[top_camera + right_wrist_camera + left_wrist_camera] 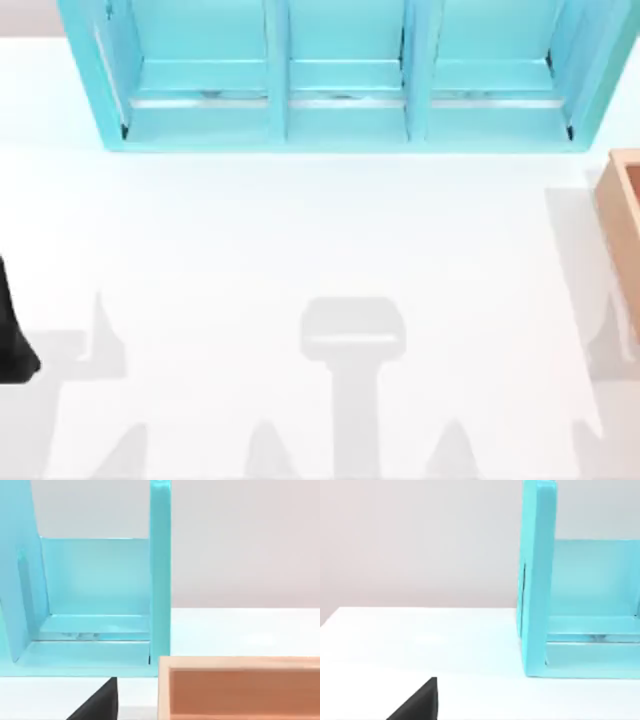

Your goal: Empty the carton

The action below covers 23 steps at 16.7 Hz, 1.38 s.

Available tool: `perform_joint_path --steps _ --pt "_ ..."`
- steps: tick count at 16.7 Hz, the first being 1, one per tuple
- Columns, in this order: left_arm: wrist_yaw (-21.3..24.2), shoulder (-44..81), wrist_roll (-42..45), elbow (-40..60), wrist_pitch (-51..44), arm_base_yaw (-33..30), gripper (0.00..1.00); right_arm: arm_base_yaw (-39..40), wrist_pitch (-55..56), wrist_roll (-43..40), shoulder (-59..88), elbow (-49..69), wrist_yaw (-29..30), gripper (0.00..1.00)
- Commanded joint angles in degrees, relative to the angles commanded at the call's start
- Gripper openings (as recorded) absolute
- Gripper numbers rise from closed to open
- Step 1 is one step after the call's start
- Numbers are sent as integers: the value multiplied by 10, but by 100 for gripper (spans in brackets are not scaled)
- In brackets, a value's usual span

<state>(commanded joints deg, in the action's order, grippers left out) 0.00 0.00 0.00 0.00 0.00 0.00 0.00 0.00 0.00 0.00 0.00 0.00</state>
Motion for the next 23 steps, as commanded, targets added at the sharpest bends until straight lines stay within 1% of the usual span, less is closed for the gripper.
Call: perform_joint_path --steps 4,8,19,23 --pt "0 0 0 0 0 0 100 -6 -18 -6 19 19 0 100" --pt "0 0 0 0 0 0 100 -38 -116 -37 129 116 0 100" --pt "0 0 0 0 0 0 100 -171 -535 -166 698 537 1 100" --pt "0 0 0 0 0 0 100 -205 -645 -200 846 646 1 100"
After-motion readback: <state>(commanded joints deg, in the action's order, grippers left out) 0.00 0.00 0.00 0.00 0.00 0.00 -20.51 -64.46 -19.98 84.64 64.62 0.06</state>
